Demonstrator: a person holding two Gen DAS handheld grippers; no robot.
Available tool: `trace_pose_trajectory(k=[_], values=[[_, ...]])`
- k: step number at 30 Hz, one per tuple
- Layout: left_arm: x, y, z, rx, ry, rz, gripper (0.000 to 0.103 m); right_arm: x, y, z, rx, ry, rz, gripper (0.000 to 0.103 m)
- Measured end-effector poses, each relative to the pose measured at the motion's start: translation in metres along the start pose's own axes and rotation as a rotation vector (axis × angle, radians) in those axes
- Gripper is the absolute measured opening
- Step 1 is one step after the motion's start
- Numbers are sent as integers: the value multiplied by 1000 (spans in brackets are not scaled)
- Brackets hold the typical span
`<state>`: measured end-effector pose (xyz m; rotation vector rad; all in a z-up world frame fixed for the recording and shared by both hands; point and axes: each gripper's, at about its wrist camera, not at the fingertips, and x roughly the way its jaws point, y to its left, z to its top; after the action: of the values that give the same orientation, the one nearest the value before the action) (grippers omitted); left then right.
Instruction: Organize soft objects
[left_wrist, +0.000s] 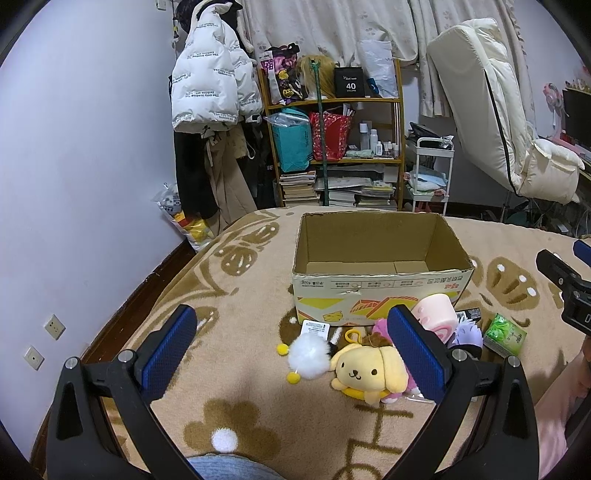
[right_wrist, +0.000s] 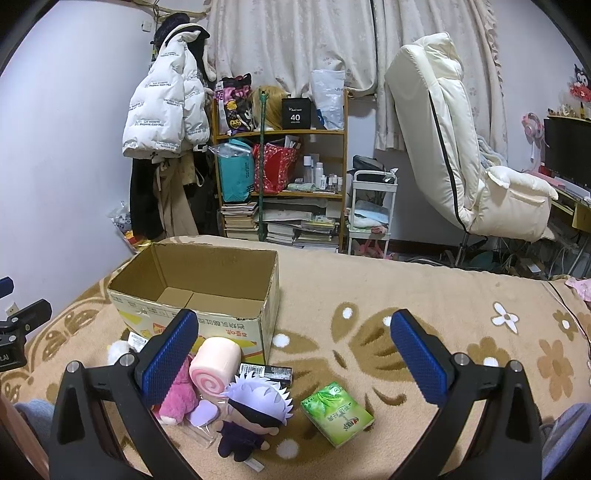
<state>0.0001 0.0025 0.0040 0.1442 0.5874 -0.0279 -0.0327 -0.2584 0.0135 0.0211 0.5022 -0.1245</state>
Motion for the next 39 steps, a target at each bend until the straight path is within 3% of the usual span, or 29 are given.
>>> trace_pose_trajectory(k=[39], values=[[-2, 6, 2, -3, -2, 15, 102, -1, -1, 1, 4, 2, 0, 103]])
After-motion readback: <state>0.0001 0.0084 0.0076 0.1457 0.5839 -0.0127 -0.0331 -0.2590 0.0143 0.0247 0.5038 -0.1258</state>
